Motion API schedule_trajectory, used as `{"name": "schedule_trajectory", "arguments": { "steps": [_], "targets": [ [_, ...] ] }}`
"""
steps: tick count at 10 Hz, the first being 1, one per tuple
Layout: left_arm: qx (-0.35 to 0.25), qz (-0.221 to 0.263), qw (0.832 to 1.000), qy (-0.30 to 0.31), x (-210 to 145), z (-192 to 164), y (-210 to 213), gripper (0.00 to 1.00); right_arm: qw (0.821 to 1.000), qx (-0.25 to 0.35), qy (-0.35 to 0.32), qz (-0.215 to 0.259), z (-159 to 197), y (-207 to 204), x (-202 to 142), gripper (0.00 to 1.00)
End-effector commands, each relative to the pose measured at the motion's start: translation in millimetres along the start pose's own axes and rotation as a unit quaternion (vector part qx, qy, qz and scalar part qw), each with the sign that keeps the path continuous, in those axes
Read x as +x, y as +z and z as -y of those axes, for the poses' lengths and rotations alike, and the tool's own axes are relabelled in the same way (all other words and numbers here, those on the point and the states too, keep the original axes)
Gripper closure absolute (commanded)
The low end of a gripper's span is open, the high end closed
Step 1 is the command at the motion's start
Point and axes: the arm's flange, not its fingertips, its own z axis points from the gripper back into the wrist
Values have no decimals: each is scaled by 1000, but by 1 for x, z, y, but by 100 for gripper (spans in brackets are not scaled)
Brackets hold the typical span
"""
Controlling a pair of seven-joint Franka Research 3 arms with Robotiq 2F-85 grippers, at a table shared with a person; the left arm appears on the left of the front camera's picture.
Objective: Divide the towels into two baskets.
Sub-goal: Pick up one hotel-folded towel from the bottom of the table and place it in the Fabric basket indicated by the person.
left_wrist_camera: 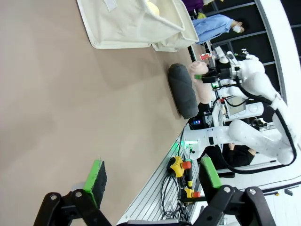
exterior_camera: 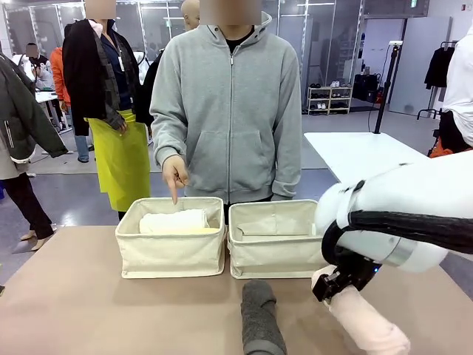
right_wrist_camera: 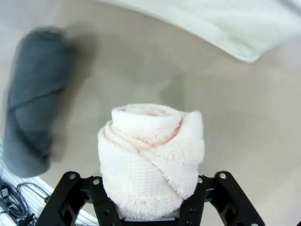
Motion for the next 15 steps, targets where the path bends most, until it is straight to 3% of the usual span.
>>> {"name": "schedule_trajectory", "arguments": {
  "steps": [1, 5, 12, 13, 14, 15],
  "targets": [
    [-2, 6, 1000, -2, -3, 2, 1, 0, 991, 17, 129, -19, -20, 58, -62, 80],
    [-2, 6, 1000, -2, -3, 2, 1, 0, 958, 69, 273, -54, -32, 95, -50, 80],
    [-2, 6, 1000, -2, -3, 2, 1, 0, 960, 67, 265, -52, -38, 95, -40, 80],
    [-2, 6, 1000, -2, -3, 2, 1, 0, 958, 73, 273, -55, -35, 93, -43, 72],
    [-2, 6, 1000, -2, -3, 2, 1, 0, 940, 66, 332, -49, -42, 99, -31, 72],
    [-2, 6, 1000, -2, -3, 2, 1, 0, 906, 49, 415, -66, -55, 103, -5, 72]
  ]
}}
